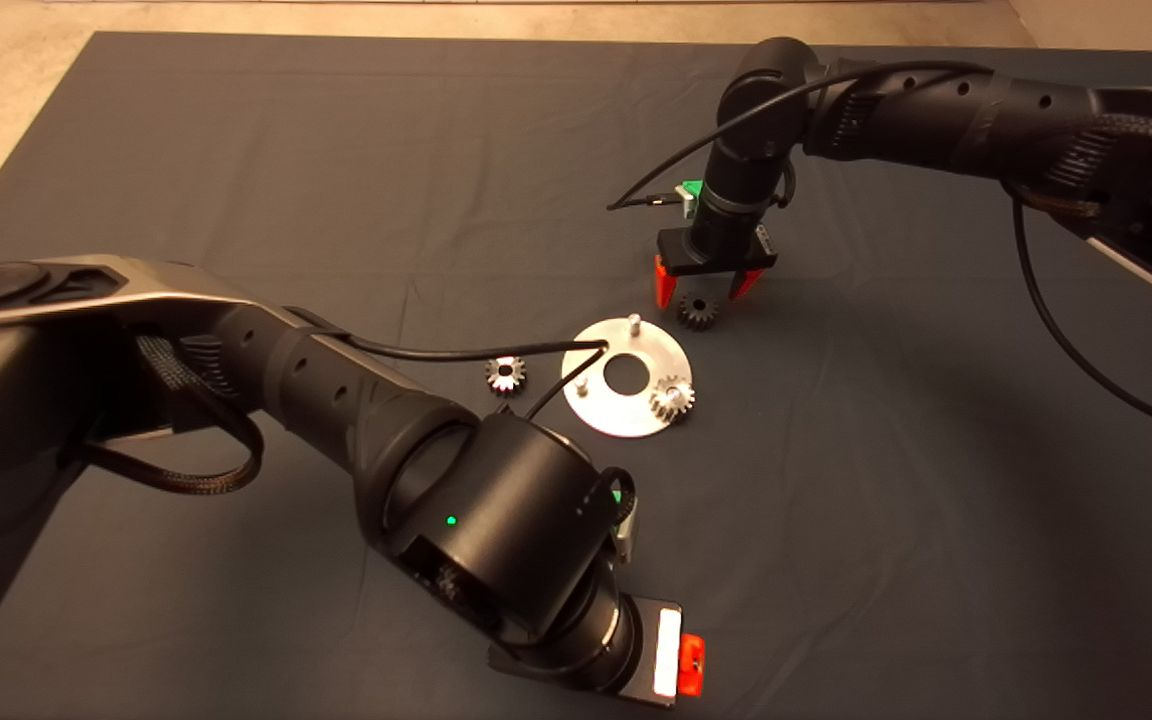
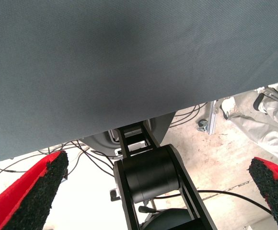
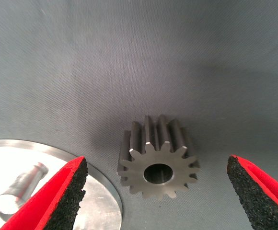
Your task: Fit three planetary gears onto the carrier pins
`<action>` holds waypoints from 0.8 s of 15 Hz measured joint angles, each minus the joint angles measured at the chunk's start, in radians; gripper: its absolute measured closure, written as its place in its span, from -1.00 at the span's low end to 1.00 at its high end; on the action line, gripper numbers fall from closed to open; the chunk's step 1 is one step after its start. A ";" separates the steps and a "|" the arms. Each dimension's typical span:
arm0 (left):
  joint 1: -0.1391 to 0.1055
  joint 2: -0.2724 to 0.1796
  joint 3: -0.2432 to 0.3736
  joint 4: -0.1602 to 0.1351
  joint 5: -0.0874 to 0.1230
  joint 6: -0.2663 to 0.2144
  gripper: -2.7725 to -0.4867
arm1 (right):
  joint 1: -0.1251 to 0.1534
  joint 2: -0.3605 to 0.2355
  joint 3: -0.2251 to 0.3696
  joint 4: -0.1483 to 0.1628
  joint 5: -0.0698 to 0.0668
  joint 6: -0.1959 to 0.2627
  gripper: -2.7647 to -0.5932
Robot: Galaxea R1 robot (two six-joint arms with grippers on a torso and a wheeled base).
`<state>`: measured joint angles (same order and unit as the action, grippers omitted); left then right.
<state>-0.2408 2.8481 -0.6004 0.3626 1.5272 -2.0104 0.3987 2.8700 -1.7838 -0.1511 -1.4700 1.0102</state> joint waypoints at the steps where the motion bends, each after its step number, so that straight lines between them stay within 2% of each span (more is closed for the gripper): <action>1: 0.000 0.000 0.000 0.000 0.000 0.000 -0.98 | -0.003 0.000 0.000 0.000 0.000 0.000 -0.44; 10: 0.000 0.000 0.000 0.000 0.000 0.000 -0.98 | -0.002 0.000 0.000 0.000 0.000 -0.004 -0.40; 12: 0.000 0.000 0.000 0.000 0.000 0.000 -0.98 | -0.002 0.000 0.000 0.000 0.000 -0.004 -0.27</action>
<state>-0.2407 2.8481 -0.6002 0.3626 1.5272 -2.0104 0.3964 2.8702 -1.7834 -0.1511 -1.4696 1.0057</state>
